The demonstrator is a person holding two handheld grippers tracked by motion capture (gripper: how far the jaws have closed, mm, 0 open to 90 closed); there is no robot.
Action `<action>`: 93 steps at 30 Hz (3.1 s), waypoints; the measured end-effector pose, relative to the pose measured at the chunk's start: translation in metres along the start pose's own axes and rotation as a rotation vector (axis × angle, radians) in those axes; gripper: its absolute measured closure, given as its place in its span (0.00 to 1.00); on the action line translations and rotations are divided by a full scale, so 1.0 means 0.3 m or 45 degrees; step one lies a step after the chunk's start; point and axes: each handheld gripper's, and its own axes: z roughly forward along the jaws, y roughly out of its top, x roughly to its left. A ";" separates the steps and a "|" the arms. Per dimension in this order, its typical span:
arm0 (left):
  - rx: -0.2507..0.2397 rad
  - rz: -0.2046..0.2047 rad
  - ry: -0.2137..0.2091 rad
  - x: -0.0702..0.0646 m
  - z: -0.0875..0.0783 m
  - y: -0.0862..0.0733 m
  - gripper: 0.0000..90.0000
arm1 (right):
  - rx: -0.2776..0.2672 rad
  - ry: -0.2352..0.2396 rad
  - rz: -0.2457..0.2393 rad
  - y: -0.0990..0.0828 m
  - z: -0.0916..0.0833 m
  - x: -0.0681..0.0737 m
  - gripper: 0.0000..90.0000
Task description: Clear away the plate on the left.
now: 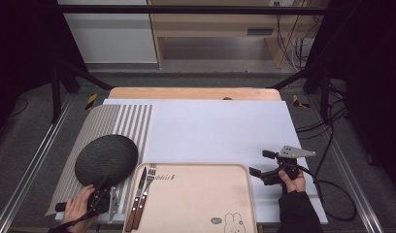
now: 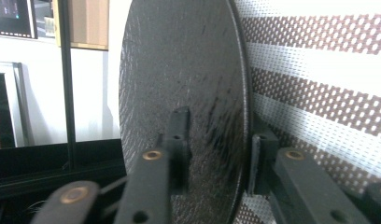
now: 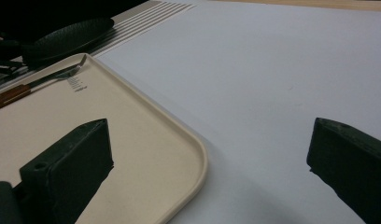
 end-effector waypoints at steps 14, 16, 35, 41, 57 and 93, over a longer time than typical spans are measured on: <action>-0.016 0.055 0.012 -0.016 0.008 -0.001 0.88 | -0.003 0.000 -0.001 0.001 -0.001 -0.001 0.00; -0.016 0.058 0.016 -0.018 0.008 -0.001 0.88 | -0.003 0.001 0.002 0.000 -0.001 0.000 0.00; 0.002 0.098 0.045 -0.025 0.004 0.005 0.90 | 0.003 0.000 -0.001 0.000 0.001 0.000 0.00; -0.004 0.098 0.054 -0.025 0.002 0.005 0.91 | 0.000 -0.001 -0.001 0.000 0.000 -0.001 0.00; -0.031 0.077 0.087 -0.006 -0.010 0.007 0.95 | 0.003 -0.001 0.001 0.000 0.002 0.000 0.00; -0.061 0.049 0.022 0.050 -0.028 -0.002 0.96 | 0.006 -0.004 0.001 -0.001 0.003 -0.001 0.00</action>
